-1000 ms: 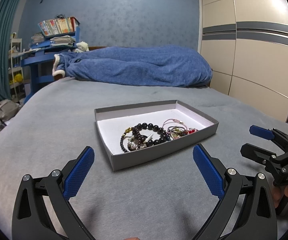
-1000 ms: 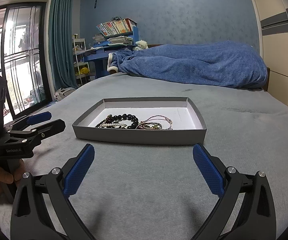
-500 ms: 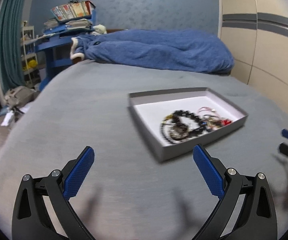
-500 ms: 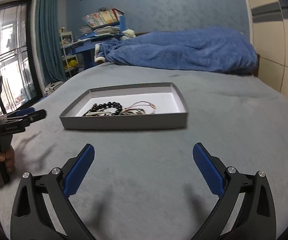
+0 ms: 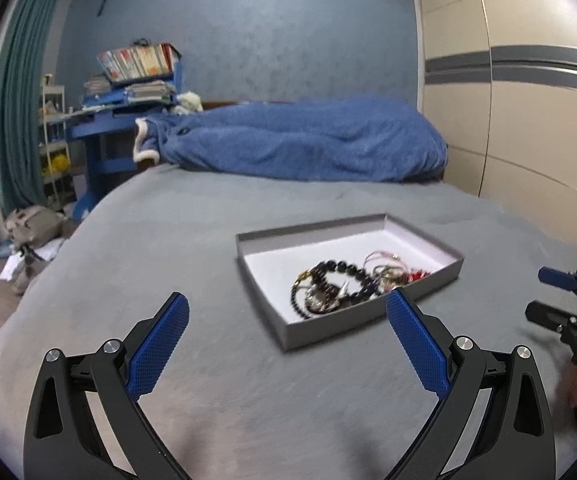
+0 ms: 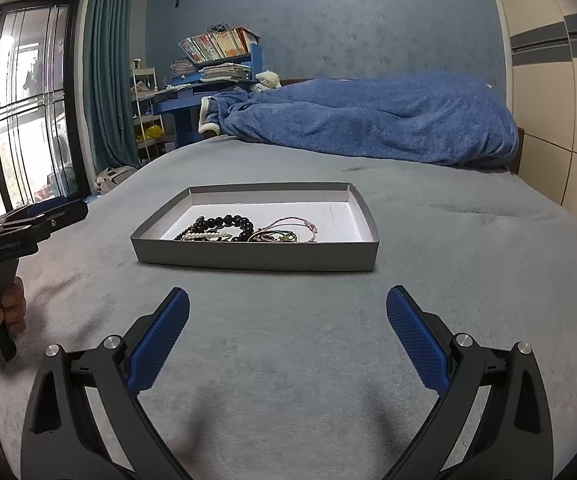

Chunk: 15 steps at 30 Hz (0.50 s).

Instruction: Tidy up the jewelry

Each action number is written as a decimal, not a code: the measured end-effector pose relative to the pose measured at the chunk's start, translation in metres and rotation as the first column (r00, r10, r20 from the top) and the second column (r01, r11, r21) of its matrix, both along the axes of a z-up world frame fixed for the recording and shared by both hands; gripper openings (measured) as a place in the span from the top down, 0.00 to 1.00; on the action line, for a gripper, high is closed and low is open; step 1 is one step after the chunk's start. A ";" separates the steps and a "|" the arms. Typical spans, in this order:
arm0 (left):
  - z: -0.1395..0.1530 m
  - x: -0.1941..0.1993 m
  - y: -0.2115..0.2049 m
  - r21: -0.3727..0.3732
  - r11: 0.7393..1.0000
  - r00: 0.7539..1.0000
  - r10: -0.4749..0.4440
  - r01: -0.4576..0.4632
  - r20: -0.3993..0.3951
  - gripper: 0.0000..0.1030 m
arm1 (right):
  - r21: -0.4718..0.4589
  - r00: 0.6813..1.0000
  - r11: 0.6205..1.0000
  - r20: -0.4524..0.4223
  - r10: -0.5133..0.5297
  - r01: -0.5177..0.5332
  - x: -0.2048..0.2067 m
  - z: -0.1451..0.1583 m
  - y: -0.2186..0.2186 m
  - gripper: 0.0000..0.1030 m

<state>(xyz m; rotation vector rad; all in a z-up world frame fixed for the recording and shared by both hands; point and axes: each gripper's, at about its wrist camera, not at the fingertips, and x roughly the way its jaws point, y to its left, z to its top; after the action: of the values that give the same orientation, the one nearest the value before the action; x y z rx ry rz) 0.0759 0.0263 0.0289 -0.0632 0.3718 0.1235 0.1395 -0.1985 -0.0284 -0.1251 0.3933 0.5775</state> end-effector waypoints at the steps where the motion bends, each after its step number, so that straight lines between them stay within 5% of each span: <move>1: -0.001 0.001 -0.003 -0.006 1.000 1.000 -0.001 0.001 0.002 0.05 | 0.002 1.000 1.000 0.001 0.000 0.000 0.001 0.000 0.000 0.05; 15: -0.013 0.003 -0.024 0.026 0.999 0.999 -0.047 0.047 -0.007 0.05 | -0.014 0.999 1.000 0.018 0.027 -0.027 -0.002 0.000 0.006 0.05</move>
<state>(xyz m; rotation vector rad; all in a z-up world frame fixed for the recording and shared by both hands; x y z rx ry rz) 0.0792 0.0020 0.0156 -0.0285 0.3780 0.0820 0.1379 -0.1928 -0.0287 -0.1487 0.3785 0.5997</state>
